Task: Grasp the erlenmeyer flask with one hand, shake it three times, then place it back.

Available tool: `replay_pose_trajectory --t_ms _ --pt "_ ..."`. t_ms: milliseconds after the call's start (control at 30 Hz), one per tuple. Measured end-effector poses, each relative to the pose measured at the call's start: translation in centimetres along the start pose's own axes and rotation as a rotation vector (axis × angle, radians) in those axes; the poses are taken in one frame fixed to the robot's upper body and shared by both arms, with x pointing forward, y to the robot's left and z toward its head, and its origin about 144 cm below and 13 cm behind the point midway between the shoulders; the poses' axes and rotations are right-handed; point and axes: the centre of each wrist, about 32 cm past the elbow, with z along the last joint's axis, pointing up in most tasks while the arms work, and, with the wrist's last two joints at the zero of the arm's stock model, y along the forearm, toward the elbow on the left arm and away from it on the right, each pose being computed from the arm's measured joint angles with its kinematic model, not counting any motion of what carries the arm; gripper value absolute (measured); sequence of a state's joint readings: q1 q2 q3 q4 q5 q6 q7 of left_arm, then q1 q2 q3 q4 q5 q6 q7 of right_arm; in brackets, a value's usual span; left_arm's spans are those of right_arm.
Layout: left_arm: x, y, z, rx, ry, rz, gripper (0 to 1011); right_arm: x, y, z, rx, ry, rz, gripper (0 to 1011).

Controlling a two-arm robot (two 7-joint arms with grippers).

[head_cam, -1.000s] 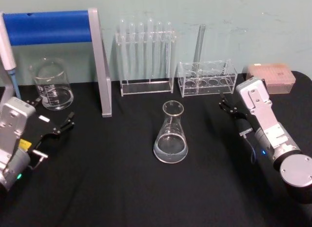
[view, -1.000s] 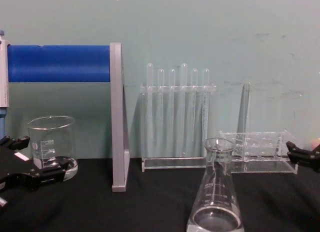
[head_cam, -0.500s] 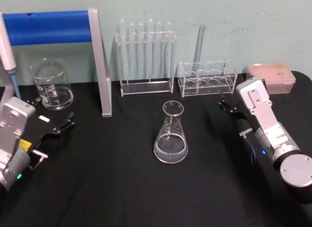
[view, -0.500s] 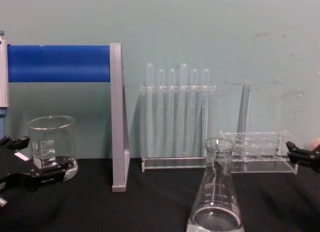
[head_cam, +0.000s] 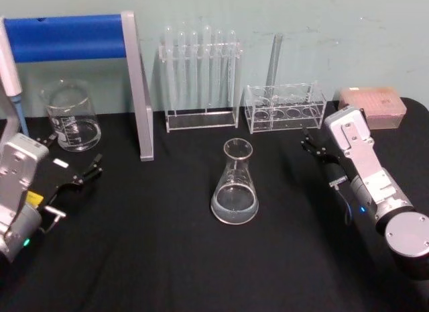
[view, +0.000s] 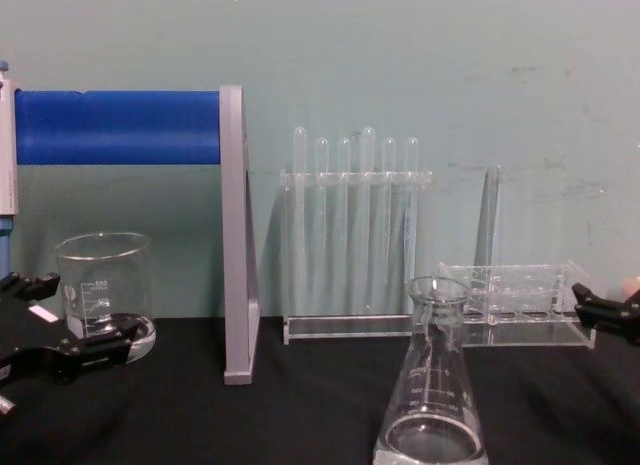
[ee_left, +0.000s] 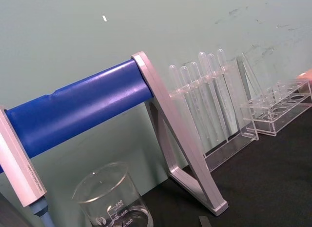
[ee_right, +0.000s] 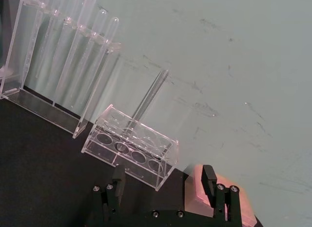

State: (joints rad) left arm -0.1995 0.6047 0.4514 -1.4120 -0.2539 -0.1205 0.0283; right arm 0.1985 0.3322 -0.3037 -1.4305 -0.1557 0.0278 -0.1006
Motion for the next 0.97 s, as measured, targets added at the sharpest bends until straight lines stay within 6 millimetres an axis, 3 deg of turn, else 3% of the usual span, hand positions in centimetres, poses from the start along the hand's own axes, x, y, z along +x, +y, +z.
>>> replay_pose_trajectory --t_ms 967 --pt "0.0 0.0 0.0 0.0 0.0 0.0 1001 0.0 0.0 0.0 0.0 0.0 0.0 1003"
